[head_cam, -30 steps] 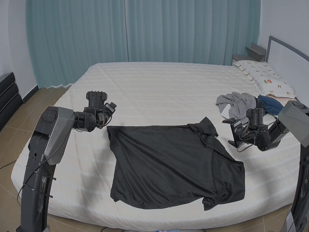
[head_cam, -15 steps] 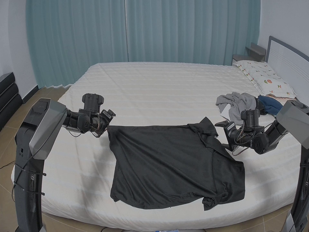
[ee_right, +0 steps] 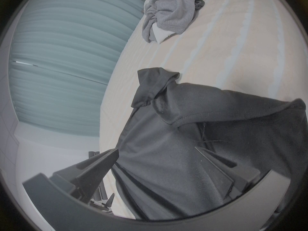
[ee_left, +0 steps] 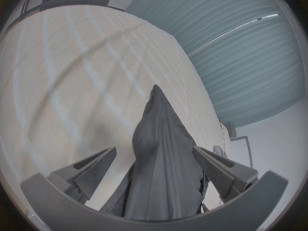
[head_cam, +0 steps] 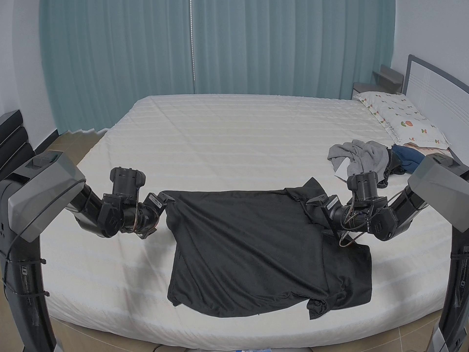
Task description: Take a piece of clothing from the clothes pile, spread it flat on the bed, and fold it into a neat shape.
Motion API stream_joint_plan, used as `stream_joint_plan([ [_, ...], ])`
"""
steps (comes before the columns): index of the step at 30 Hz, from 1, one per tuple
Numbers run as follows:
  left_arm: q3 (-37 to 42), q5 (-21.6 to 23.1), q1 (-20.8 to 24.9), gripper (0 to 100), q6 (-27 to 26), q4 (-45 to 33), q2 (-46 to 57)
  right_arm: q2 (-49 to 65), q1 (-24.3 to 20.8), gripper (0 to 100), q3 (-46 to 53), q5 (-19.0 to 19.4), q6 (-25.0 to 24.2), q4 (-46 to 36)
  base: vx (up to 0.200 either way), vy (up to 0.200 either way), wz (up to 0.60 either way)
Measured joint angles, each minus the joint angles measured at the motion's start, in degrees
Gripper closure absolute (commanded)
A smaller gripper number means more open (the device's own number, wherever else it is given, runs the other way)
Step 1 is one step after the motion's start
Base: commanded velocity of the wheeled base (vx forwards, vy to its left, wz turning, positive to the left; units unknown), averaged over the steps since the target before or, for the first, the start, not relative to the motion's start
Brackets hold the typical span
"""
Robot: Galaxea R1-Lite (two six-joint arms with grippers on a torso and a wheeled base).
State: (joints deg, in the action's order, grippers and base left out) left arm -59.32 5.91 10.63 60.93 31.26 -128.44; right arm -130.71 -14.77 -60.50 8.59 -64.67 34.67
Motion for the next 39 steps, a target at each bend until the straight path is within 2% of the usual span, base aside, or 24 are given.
stream_joint_plan([
  [3, 5.19, 0.82, 0.59, 0, 0.68, 7.33, 1.79, -1.43, -0.99, 0, -2.23, -1.73, 0.95, -1.61, 0.0, 0.0, 0.0],
  [6, 9.18, 1.63, 1.07, 0, 1.1, 10.62, 3.08, -3.5, -1.82, 0, -5.36, -4.24, 1.56, -2.68, 0.0, 0.0, 0.0],
  [9, 12.08, 2.27, 1.74, 0, 1.37, 11.58, 3.96, -5.88, -2.3, 0, -7.88, -7.89, 2.07, -2.95, 0.0, 0.0, 0.0],
  [12, 12.96, 2.46, 2.46, 0, 1.45, 11.82, 4.33, -7.35, -2.19, 0, -9.64, -9.48, 2.16, -2.95, 0.0, 0.0, 0.0],
  [19, 13.85, 2.51, 3.75, 0, 1.5, 11.98, 4.21, -9.42, 0.5, 0, -12.59, -13.28, 1.83, -1.44, 0.0, 0.0, 0.0],
  [22, 14.2, 2.49, 3.97, 0, 1.37, 12.01, 3.89, -9.01, 2.73, 0, -12.68, -14.77, 1.39, 2.94, 0.0, 0.0, 0.0],
  [33, 16.36, 2.4, 4.04, 0, -0.02, 13.57, 3.25, -8.77, 12.47, 0, -13.09, -14.34, 0.71, 4.77, 0.0, 0.0, 0.0],
  [39, 18.16, 2.4, 4.06, 0, -1.21, 15.35, 3.3, -8.24, 15.65, 0, -12.51, -8.28, -4.57, 4.88, 0.0, 0.0, 0.0],
])
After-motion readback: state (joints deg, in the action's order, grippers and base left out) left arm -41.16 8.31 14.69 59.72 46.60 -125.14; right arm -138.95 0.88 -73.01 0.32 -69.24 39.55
